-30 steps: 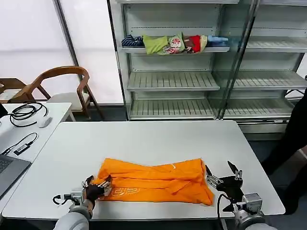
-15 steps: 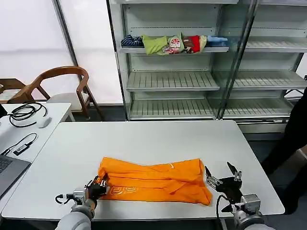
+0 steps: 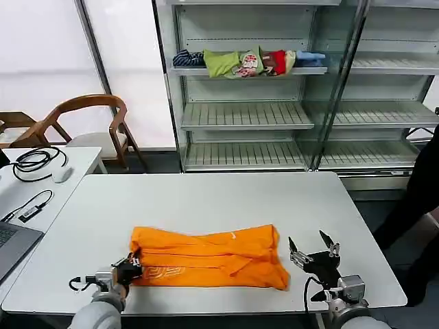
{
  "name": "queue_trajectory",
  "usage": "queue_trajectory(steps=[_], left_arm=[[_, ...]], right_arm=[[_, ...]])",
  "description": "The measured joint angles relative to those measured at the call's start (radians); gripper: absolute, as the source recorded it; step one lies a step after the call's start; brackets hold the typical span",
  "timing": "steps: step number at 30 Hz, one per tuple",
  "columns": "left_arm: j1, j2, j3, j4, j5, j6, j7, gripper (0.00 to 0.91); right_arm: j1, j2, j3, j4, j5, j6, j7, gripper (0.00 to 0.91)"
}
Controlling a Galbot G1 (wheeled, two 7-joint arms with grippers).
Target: Fold and organize the clothes.
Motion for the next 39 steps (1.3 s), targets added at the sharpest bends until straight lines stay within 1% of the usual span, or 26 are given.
queue_trajectory(steps=[9,11,13,17,19,23,26,29,39], left_arm=[[0.033,0.056,-0.127,-0.003,-0.001,0.025,-0.031,0.02],[0.034,0.059,-0.141,-0.014,-0.001,0.025,-0.032,0.01],[0.033,0.059,-0.15,-0.029,0.001,0.025,-0.032,0.02],[0.037,0.044,-0.151,-0.08,0.023,0.018,-0.022,0.02],[0.042,0.029,-0.139,-0.109,0.045,0.012,-0.009,0.01],[0.046,0.0,-0.102,-0.164,0.092,0.002,0.018,0.02],[0.041,-0.023,-0.063,-0.203,0.116,-0.001,0.038,0.01],[0.03,-0.046,-0.018,-0.236,0.128,-0.002,0.059,0.02],[-0.03,-0.113,0.127,-0.269,0.117,0.014,0.112,0.02]], right_arm=[[0.03,-0.007,-0.01,-0.013,0.002,0.004,-0.005,0.907],[0.03,-0.008,-0.008,-0.013,0.002,0.006,-0.005,0.907],[0.029,-0.009,-0.006,-0.012,0.002,0.007,-0.005,0.907],[0.022,-0.011,0.002,-0.005,0.001,0.008,-0.004,0.907],[0.016,-0.012,0.007,0.0,0.001,0.008,-0.003,0.907],[0.003,-0.012,0.019,0.009,0.0,0.005,-0.001,0.907],[-0.006,-0.014,0.032,0.017,-0.001,0.001,0.001,0.907],[-0.015,-0.015,0.044,0.025,-0.001,-0.002,0.004,0.907],[-0.041,-0.011,0.082,0.046,-0.002,-0.014,0.011,0.907]])
